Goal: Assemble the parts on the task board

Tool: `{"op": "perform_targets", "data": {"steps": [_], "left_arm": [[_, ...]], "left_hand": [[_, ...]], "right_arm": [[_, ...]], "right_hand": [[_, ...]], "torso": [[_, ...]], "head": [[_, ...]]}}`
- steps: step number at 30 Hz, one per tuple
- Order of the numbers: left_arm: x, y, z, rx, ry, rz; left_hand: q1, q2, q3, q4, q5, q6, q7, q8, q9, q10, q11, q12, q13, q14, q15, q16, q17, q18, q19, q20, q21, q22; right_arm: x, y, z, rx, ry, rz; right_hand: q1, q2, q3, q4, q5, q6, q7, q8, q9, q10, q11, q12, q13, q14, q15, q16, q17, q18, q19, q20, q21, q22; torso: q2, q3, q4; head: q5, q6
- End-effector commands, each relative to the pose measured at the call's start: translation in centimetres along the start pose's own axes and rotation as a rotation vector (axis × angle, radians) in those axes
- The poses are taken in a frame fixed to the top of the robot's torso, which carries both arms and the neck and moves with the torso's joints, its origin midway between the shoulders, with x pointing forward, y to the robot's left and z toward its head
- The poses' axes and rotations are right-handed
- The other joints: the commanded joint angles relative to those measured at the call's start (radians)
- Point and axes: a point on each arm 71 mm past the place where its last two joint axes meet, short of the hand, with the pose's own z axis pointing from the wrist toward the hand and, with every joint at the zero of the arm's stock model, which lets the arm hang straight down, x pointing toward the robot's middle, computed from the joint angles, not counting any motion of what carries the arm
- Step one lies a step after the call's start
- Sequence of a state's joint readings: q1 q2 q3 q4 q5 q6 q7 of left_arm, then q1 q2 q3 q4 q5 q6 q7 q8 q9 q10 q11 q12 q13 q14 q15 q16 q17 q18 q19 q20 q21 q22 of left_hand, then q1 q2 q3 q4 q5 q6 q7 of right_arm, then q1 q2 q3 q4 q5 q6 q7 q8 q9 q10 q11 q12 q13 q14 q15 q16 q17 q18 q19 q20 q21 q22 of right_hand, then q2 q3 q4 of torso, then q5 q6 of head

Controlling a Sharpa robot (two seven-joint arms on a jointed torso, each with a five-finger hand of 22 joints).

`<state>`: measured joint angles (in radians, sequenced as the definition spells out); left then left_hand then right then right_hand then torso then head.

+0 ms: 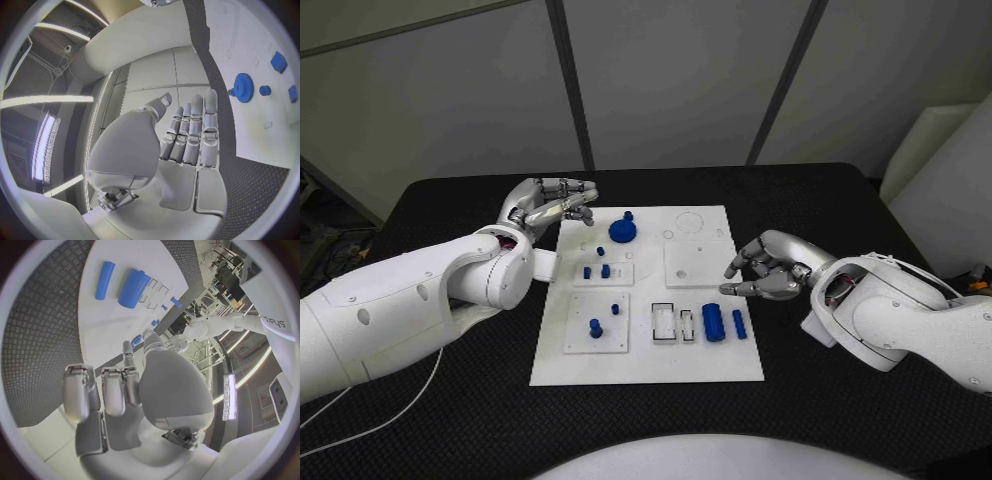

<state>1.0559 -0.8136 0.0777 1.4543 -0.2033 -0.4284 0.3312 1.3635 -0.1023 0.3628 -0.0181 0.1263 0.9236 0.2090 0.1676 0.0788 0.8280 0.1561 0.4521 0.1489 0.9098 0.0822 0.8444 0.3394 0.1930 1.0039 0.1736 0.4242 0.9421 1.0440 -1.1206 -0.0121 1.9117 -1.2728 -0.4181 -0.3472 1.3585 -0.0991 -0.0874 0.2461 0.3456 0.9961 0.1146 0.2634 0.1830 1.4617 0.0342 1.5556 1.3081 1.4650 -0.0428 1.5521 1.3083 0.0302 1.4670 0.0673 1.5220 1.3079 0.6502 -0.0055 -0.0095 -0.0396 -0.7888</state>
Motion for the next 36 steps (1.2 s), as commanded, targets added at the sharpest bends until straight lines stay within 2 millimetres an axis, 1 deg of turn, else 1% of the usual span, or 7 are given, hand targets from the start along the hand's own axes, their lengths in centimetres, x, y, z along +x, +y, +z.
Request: {"op": "perform_targets", "data": {"steps": [1, 4, 6, 13, 23, 30, 36], "left_arm": [[0.0, 0.0, 0.0, 0.002, 0.009, -0.008], [0.0, 0.0, -0.1, 0.001, 0.010, -0.009], [0.0, 0.0, -0.1, 0.001, 0.010, -0.009], [-0.1, 0.1, -0.2, -0.001, 0.008, -0.008], [-0.1, 0.2, -0.3, -0.002, 0.012, -0.010], [0.0, 0.2, -0.3, -0.002, 0.013, -0.010], [-0.1, 0.2, -0.4, -0.002, 0.014, -0.011]], "left_hand": [[0.000, 0.009, -0.005, 0.002, -0.001, -0.009, 0.000, 0.005, -0.001, -0.009, -0.002, 0.007, -0.001, -0.003, 0.002, 0.000, -0.001, -0.012, 0.003, 0.003, -0.004, -0.002], [0.000, 0.009, -0.005, 0.002, -0.001, -0.009, 0.000, 0.005, -0.001, -0.009, -0.002, 0.007, -0.001, -0.003, 0.002, 0.000, -0.001, -0.012, 0.003, 0.003, -0.004, -0.002], [0.000, 0.009, -0.005, 0.002, -0.001, -0.009, 0.000, 0.005, -0.001, -0.009, -0.002, 0.007, -0.001, -0.003, 0.002, 0.000, -0.001, -0.012, 0.003, 0.003, -0.004, -0.002], [0.000, 0.009, -0.005, 0.002, -0.001, -0.009, 0.000, 0.005, -0.001, -0.009, -0.002, 0.007, -0.001, -0.003, 0.002, 0.000, -0.001, -0.012, 0.003, 0.003, -0.004, -0.002], [0.000, 0.009, -0.006, 0.002, -0.001, -0.009, 0.000, 0.006, -0.001, -0.009, -0.002, 0.008, -0.001, -0.003, 0.002, 0.001, -0.002, -0.012, 0.003, 0.003, -0.004, -0.003], [0.000, 0.009, -0.006, 0.002, -0.001, -0.010, 0.000, 0.006, 0.000, -0.009, -0.002, 0.009, -0.001, -0.003, 0.002, 0.001, -0.002, -0.012, 0.003, 0.003, -0.005, -0.003], [-0.001, 0.009, -0.007, 0.002, -0.001, -0.010, 0.000, 0.007, 0.000, -0.010, -0.002, 0.010, -0.001, -0.003, 0.002, 0.001, -0.002, -0.012, 0.003, 0.003, -0.005, -0.003]], "right_arm": [[0.7, -0.2, -0.5, 0.057, 0.017, -0.073], [1.5, -0.4, -0.9, 0.085, 0.035, -0.093], [2.0, -0.5, -1.0, 0.100, 0.046, -0.101], [3.4, -0.5, -1.2, 0.123, 0.078, -0.106], [4.7, -0.3, -0.8, 0.137, 0.108, -0.106], [5.9, -0.2, -0.5, 0.141, 0.136, -0.103], [6.5, -0.4, -0.2, 0.170, 0.165, -0.106]], "right_hand": [[-0.001, 0.014, -0.018, 0.004, -0.002, -0.004, 0.001, 0.003, 0.002, 0.109, 0.001, 0.015, 0.263, 0.106, 0.007, 0.019, 0.262, -0.019, 0.081, 0.004, 0.024, 0.220], [-0.005, 0.014, -0.031, 0.009, -0.008, -0.004, 0.002, 0.003, 0.003, 0.109, 0.002, 0.015, 0.263, 0.106, 0.008, 0.019, 0.262, -0.024, 0.091, 0.005, 0.035, 0.238], [-0.011, 0.014, -0.040, 0.013, -0.012, -0.005, 0.002, 0.003, 0.004, 0.109, 0.002, 0.015, 0.263, 0.106, 0.008, 0.019, 0.262, -0.025, 0.093, 0.005, 0.038, 0.243], [-0.054, 0.014, -0.076, 0.042, -0.024, -0.008, 0.001, 0.006, 0.009, 0.109, 0.003, 0.015, 0.263, 0.106, 0.009, 0.019, 0.262, -0.026, 0.095, 0.006, 0.039, 0.246], [-0.095, 0.020, -0.095, 0.046, -0.043, 0.005, -0.005, 0.022, 0.025, 0.109, -0.002, 0.015, 0.263, 0.106, 0.006, 0.019, 0.262, -0.026, 0.095, 0.004, 0.039, 0.246], [-0.108, 0.023, -0.098, 0.047, -0.049, 0.005, -0.007, 0.026, 0.030, 0.109, -0.003, 0.015, 0.263, 0.106, 0.005, 0.019, 0.262, -0.026, 0.095, 0.003, 0.039, 0.246], [-0.117, 0.026, -0.099, 0.047, -0.051, 0.006, -0.008, 0.029, 0.035, 0.109, -0.005, 0.015, 0.263, 0.106, 0.004, 0.019, 0.262, -0.026, 0.095, 0.002, 0.039, 0.247]], "torso": [[-0.001, -0.0008, -0.0035], [-0.001, -0.0023, -0.0010], [-0.001, -0.0010, -0.0003], [0.000, -0.0013, -0.0026], [0.001, -0.0022, 0.0008], [0.002, -0.0025, 0.0000], [0.002, -0.0037, -0.0012]], "head": [[-0.003, -0.004], [-0.009, -0.007], [-0.011, -0.007], [-0.016, -0.010], [-0.019, -0.015], [-0.014, -0.018], [-0.021, -0.020]]}}
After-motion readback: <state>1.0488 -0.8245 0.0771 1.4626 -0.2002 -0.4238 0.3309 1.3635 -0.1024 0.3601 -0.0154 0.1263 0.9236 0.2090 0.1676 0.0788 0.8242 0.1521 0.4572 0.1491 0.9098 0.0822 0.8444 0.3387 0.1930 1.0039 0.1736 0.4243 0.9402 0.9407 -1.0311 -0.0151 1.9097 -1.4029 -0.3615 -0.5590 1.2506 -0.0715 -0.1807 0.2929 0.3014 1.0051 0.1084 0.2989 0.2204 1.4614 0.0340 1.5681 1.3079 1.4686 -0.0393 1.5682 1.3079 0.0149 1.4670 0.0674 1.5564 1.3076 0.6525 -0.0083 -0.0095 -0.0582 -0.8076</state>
